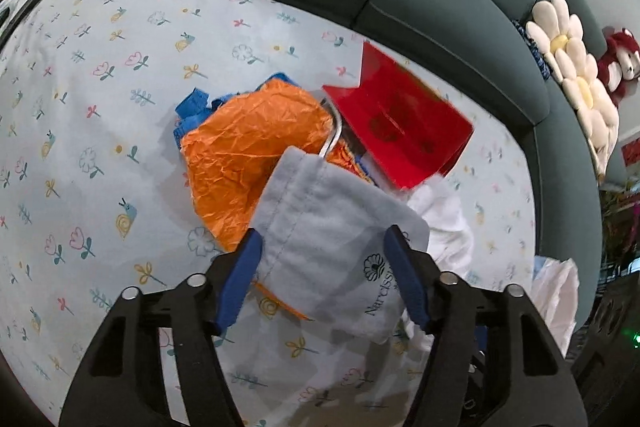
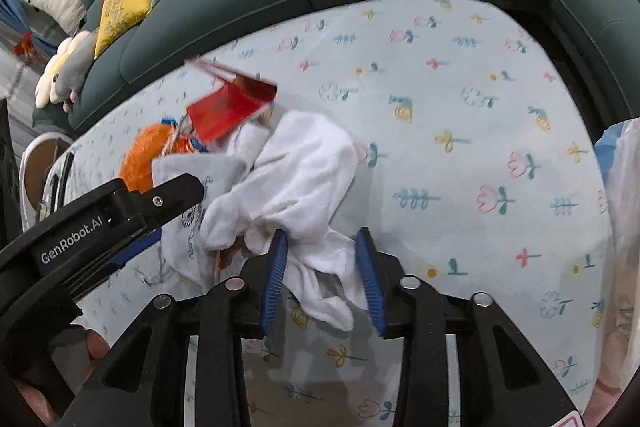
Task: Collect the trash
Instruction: 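Grasp the grey drawstring pouch with the left gripper while the right gripper grasps a white glove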
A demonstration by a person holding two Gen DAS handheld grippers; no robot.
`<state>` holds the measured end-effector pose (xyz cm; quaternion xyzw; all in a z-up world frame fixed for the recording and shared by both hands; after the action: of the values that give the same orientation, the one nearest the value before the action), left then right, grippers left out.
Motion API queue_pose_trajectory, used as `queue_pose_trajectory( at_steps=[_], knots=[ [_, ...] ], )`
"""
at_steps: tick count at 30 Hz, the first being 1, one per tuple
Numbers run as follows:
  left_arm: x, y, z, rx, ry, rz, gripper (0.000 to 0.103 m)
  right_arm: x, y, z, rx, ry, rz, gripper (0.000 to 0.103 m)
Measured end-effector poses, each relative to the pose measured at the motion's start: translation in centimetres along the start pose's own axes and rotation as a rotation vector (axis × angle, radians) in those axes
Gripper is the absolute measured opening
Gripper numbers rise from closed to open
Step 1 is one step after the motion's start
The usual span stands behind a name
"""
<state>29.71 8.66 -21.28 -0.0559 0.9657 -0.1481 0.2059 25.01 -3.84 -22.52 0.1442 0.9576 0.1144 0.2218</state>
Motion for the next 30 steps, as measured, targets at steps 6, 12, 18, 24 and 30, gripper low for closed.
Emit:
queue_pose_trajectory(
  at_steps=[6,12,18,24,30],
  knots=[
    [2.0,-0.1,-0.6,-0.010,-0.006,0.055,0.042,1.8,-0.2,-0.5,-0.014,0.000,-0.004,0.011],
    [4.9,0.1,-2.0,0.010,0.016,0.046,0.024,4.3,-0.2,-1.8,-0.027,0.024,-0.009,0.009],
    [7.2,0.0,-4.5,0.019,0.000,0.036,0.007,6.8,-1.0,-4.6,-0.038,0.010,0.006,0.009],
    [7.5,-1.7,-7.8,0.045,-0.055,0.055,0.006,6.0,-1.6,-9.0,-0.052,-0.072,-0.002,0.009],
    [7.0,-4.7,-11.9,0.078,-0.131,0.102,0.006,4.0,-2.3,-14.2,-0.081,-0.182,0.009,0.009]
  ],
)
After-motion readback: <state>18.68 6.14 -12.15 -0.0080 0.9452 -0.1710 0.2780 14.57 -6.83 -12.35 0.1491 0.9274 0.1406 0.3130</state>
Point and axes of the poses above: each gripper's, at about its wrist camera, not at the fingertips, and z roughly the way its jaws point, y to its left, x to its underside, the point moved 4 cm from there along z, roughly the way its jaws point, and after that the axes turned 5 degrees about -y, right-handed, at the moved point
